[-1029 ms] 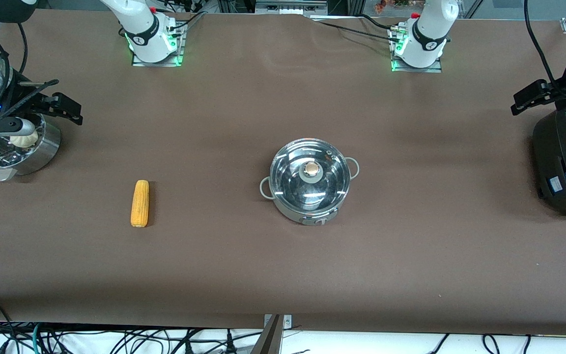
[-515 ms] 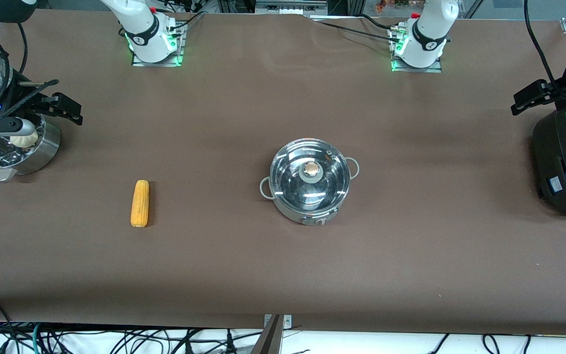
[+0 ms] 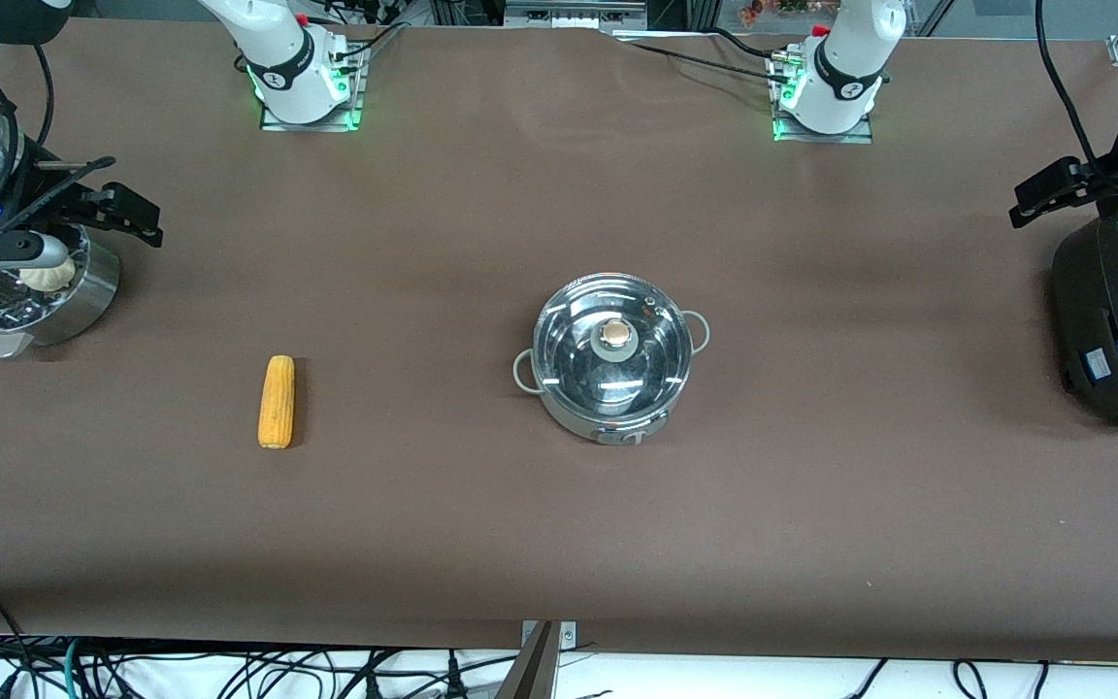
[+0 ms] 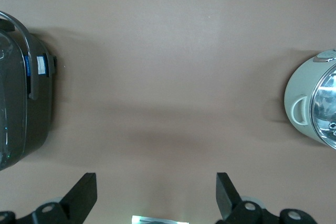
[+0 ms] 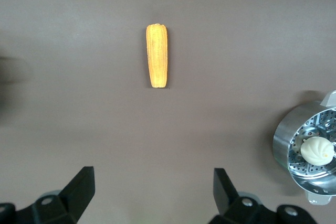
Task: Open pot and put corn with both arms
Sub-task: 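Reach the right gripper down to the yellow corn cob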
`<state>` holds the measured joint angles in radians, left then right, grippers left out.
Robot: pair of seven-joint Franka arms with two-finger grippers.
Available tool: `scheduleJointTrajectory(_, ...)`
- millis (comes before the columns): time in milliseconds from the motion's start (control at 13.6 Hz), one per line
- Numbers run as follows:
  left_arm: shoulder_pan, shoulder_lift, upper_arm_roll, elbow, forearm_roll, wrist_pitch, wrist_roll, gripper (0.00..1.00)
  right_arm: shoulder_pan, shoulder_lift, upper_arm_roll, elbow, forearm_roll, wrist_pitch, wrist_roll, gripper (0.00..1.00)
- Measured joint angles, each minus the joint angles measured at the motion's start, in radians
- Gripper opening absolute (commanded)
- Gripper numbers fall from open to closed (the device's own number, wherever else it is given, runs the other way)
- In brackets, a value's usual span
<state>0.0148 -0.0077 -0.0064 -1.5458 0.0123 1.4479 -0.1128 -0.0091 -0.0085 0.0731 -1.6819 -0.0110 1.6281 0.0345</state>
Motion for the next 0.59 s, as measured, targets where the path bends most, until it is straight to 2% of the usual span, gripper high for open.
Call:
scheduleJointTrajectory(294, 0.0, 0.0, 0.0, 0.0, 0.0, 0.0, 0.0, 1.0, 0.0, 0.02, -0.002, 0.014, 0.0, 0.007, 0.002, 1.0)
scheduleJointTrajectory(588, 0.0, 0.0, 0.0, 0.0, 0.0, 0.0, 0.0, 1.0, 0.0, 0.104, -0.003, 0.017, 0.0, 0.079, 0.002, 1.0)
